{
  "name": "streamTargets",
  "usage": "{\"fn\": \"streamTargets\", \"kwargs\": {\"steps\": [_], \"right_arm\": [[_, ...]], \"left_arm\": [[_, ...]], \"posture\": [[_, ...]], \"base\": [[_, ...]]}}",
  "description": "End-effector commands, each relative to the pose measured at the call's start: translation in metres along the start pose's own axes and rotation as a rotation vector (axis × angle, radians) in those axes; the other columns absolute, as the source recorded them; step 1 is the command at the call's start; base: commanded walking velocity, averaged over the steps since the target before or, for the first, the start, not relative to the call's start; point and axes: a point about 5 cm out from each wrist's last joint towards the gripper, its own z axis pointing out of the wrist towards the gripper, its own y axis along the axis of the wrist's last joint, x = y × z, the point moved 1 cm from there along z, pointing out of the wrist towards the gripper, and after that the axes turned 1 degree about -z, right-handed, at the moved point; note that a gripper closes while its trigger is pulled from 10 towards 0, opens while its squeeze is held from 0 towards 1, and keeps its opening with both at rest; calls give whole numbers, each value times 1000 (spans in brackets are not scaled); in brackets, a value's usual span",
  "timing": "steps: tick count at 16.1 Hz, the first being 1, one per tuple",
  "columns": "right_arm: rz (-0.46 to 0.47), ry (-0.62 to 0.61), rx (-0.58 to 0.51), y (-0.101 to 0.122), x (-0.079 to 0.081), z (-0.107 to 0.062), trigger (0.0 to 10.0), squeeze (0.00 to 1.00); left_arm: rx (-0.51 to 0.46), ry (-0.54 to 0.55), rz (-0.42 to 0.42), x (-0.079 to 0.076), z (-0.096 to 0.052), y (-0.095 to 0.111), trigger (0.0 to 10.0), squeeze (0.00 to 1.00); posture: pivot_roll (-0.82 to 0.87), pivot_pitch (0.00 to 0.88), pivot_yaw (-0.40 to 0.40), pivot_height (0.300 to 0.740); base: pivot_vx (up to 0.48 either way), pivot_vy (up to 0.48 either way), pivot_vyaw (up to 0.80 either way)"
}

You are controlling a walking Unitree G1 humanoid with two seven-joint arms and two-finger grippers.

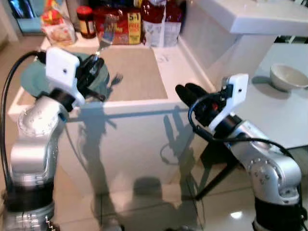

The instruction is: Setting the table

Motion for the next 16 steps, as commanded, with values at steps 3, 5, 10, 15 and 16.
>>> {"fn": "streamTargets", "kwargs": {"steps": [3, 5, 10, 15, 16], "right_arm": [[-77, -99, 13, -12, -3, -7, 10000, 0], [-68, -81, 31, -18, -1, -10, 10000, 0], [-207, -4, 147, -46, 1, -24, 10000, 0], [-191, -54, 141, -46, -6, -24, 10000, 0], [-175, -80, 129, -46, -8, -23, 10000, 0]], "left_arm": [[45, 43, -90, -32, -25, -20, 10000, 0], [76, 69, -100, -37, -32, -26, 10000, 0], [255, -15, 62, -54, -57, -57, 10000, 0], [274, -5, 90, -55, -52, -58, 10000, 0], [281, 16, 85, -54, -48, -58, 10000, 0]], "posture": [[18, 5, -56, 740], [25, 16, -67, 740], [38, 37, -75, 740], [28, 39, -71, 740], [27, 39, -69, 740]], "base": [[0, -147, 0], [0, -480, 0], [0, -480, 320], [0, -480, 640], [0, -480, 0]]}}
